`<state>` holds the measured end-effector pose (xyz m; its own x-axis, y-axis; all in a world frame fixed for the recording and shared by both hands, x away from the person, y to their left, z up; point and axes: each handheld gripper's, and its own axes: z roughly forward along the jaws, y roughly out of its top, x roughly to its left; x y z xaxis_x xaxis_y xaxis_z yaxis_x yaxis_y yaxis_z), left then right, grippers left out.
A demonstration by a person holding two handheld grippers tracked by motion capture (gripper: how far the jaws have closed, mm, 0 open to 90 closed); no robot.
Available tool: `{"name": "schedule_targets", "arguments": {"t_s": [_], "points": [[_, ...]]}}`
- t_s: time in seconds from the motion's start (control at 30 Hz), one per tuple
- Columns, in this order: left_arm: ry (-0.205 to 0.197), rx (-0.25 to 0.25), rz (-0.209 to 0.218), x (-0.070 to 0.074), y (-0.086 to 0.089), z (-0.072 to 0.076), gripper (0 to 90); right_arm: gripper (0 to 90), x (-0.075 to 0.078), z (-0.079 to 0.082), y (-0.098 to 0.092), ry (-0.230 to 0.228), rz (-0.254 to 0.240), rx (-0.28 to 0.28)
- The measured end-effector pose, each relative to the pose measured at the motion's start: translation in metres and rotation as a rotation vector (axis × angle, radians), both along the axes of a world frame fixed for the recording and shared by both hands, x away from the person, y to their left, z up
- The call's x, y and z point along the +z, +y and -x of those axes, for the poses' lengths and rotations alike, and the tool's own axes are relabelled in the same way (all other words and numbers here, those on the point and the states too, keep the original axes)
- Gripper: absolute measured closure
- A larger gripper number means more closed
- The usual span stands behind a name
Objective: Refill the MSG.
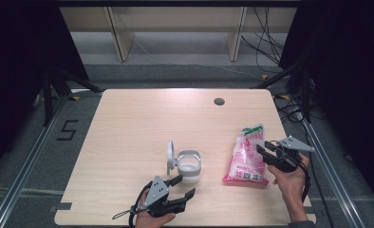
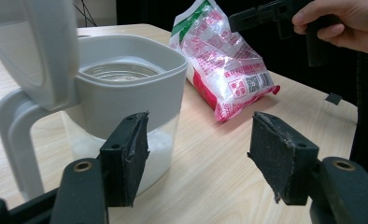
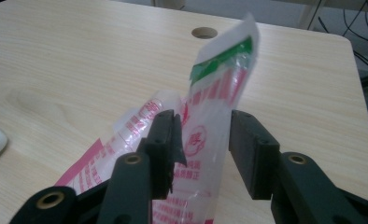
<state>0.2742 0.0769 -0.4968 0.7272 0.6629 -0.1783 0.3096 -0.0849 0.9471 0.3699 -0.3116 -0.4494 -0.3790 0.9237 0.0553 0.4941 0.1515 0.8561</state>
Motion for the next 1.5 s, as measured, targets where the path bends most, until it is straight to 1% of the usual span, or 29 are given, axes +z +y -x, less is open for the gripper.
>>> {"name": "schedule_targets", "arguments": {"t_s": [0.07,0.1,0.17,0.27,0.3,0.37,0.43,0.47,0.5,0.57,0.6,0.63,0.73,0.8,0.87,1.0,1.03,1.07,1.1,1.17,1.2,1.23,1.27,1.3,1.33,1.37,1.43,1.47,1.5], "points": [[0.003,0.004,0.021,-0.001,0.001,0.0,36.4,56.9,0.0,-0.001,-0.003,-0.025,0.004,0.01],[0.005,-0.001,0.023,-0.001,0.003,0.0,36.2,54.4,0.001,0.002,-0.001,-0.01,-0.019,-0.018],[0.008,-0.002,0.027,-0.001,0.005,0.001,36.0,52.8,0.001,0.001,-0.003,-0.033,0.02,-0.016],[-0.003,-0.004,0.04,-0.002,0.008,-0.001,35.9,49.7,0.004,0.007,-0.001,-0.009,0.006,-0.028],[0.006,0.013,0.044,-0.002,0.008,0.0,35.9,49.0,0.004,0.008,0.002,-0.024,-0.019,-0.041],[-0.003,0.012,0.039,-0.002,0.012,-0.001,35.9,47.8,0.006,0.011,0.004,-0.029,-0.017,-0.033],[0.0,0.028,0.037,0.0,0.015,0.0,36.0,46.0,0.006,0.011,0.003,-0.053,0.026,0.009],[-0.003,0.03,0.016,0.001,0.018,0.0,36.3,45.4,0.007,0.014,0.011,-0.04,-0.031,-0.013],[-0.005,0.037,0.028,0.001,0.019,0.0,36.9,44.9,0.007,0.015,0.01,-0.058,0.018,0.022],[-0.008,0.038,0.03,0.002,0.022,0.0,37.4,43.7,0.007,0.017,0.016,-0.066,0.017,0.048],[0.0,0.047,0.016,0.003,0.024,0.001,37.5,43.4,0.008,0.021,0.022,-0.036,-0.007,0.042],[0.0,0.047,0.017,0.003,0.025,0.001,37.4,42.9,0.007,0.022,0.026,-0.052,-0.017,0.056],[-0.001,0.053,0.006,0.004,0.028,0.001,37.9,41.6,0.004,0.026,0.036,-0.028,-0.003,0.119],[-0.001,0.052,0.007,0.004,0.03,0.0,39.0,41.4,0.002,0.027,0.04,-0.035,0.035,0.16],[0.003,0.062,-0.004,0.005,0.033,0.001,40.1,40.6,0.0,0.028,0.045,-0.039,0.032,0.181],[-0.02,0.064,-0.013,0.007,0.038,0.001,48.7,40.2,-0.003,0.033,0.054,0.0,0.004,0.203],[-0.028,0.062,0.0,0.007,0.039,0.001,51.3,40.1,-0.004,0.032,0.054,-0.013,0.015,0.219],[-0.031,0.075,-0.015,0.008,0.041,0.001,53.9,39.7,-0.003,0.036,0.057,0.012,-0.001,0.2],[-0.059,0.059,-0.04,0.008,0.044,0.0,58.4,39.5,-0.004,0.034,0.055,-0.015,0.024,0.235],[-0.069,0.07,-0.026,0.009,0.046,0.0,64.6,39.5,-0.005,0.037,0.058,-0.001,0.017,0.23],[-0.077,0.075,-0.015,0.008,0.047,0.0,68.7,39.5,-0.006,0.036,0.057,-0.024,0.037,0.239],[-0.072,0.083,-0.028,0.009,0.048,0.001,71.2,39.5,-0.006,0.039,0.059,0.004,0.01,0.221],[-0.078,0.087,-0.038,0.01,0.05,0.0,72.9,39.4,-0.008,0.037,0.058,-0.016,0.025,0.245],[-0.077,0.093,-0.032,0.01,0.05,0.0,73.7,39.4,-0.008,0.039,0.06,-0.001,0.01,0.235],[-0.084,0.089,-0.038,0.009,0.05,-0.002,73.9,39.3,-0.008,0.039,0.059,-0.009,0.033,0.248],[-0.096,0.085,-0.064,0.009,0.051,-0.003,75.3,39.1,-0.008,0.041,0.061,0.012,0.021,0.242],[-0.083,0.1,-0.046,0.009,0.049,-0.003,78.4,39.0,-0.008,0.042,0.061,-0.007,0.031,0.259],[-0.077,0.105,-0.048,0.009,0.049,-0.003,79.8,39.0,-0.008,0.043,0.064,-0.008,0.007,0.256],[-0.097,0.099,-0.054,0.009,0.05,-0.005,80.9,39.0,-0.008,0.044,0.064,-0.007,0.027,0.259]]}}
